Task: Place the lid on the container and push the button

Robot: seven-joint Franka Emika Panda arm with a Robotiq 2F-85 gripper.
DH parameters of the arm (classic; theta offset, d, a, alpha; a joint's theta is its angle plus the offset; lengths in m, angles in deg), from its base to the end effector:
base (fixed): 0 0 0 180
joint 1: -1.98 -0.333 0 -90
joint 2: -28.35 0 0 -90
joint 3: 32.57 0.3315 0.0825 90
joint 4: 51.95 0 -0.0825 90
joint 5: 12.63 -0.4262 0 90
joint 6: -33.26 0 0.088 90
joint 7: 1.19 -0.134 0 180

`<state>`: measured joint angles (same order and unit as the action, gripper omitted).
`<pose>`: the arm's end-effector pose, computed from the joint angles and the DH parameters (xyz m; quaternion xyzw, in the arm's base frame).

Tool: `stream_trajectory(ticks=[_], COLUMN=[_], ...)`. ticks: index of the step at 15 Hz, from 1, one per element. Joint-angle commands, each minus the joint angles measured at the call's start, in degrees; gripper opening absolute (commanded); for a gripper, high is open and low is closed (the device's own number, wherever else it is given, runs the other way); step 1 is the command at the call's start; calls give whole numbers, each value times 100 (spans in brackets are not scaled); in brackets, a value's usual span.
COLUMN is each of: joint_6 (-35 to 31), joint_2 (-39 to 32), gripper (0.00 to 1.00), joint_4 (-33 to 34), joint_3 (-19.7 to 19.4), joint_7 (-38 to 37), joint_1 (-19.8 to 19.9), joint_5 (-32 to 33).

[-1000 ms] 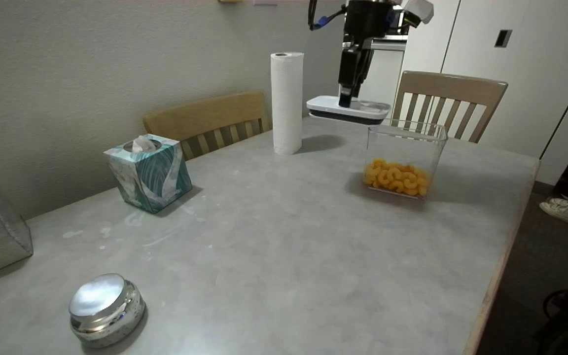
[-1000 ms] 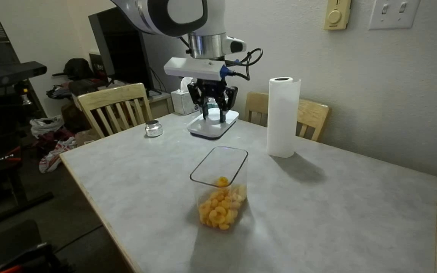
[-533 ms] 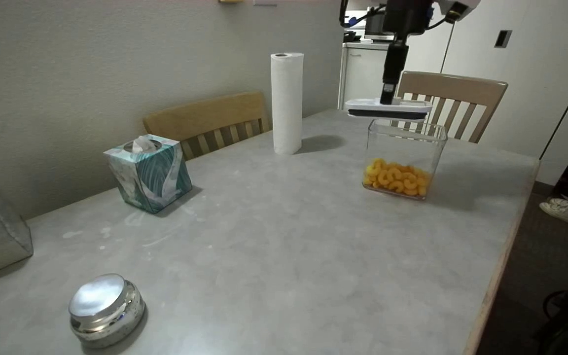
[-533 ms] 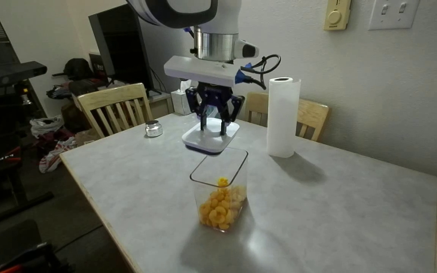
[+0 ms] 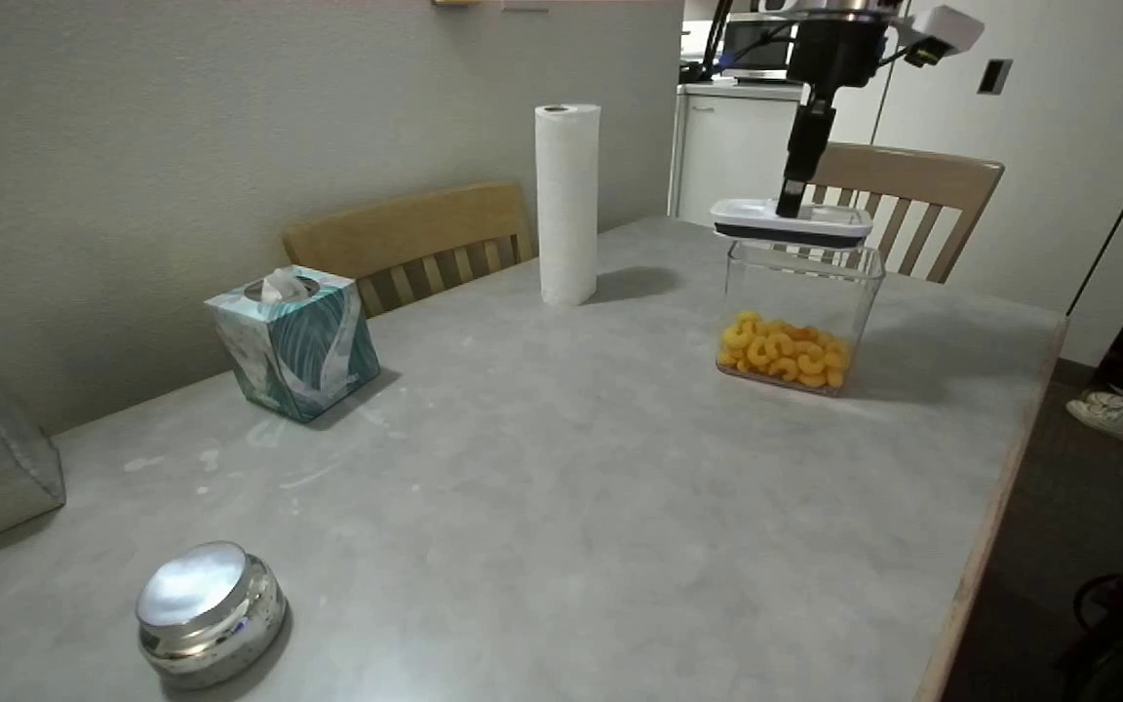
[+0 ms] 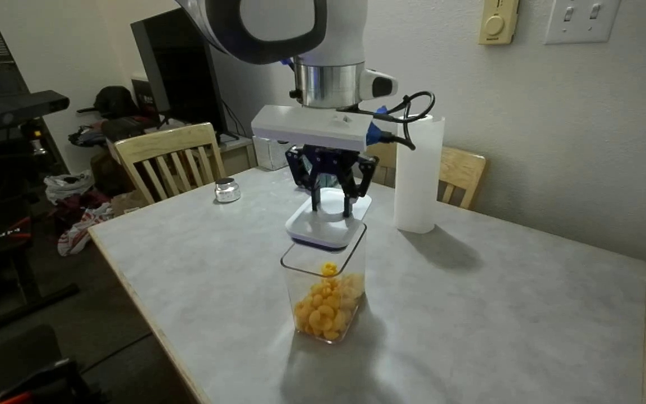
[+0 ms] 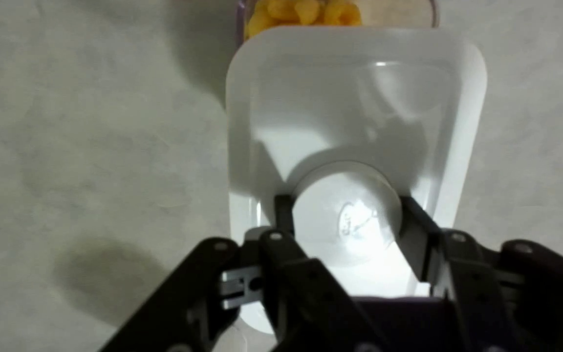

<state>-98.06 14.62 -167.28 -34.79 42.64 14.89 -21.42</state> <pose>0.6151 -0.1591 0.3010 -0.9781 -0.1999 -0.0439 0.0372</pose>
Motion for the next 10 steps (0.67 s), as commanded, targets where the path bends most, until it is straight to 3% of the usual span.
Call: stream_trajectory(ticks=[1,10], joint_6=[-633,-871], joint_2=[156,190], gripper=[29,29], joint_4=[-407,-674], joint_3=[-44,-29], joint_7=[96,106], joint_1=[-17,-9], joint_5=[-19,20])
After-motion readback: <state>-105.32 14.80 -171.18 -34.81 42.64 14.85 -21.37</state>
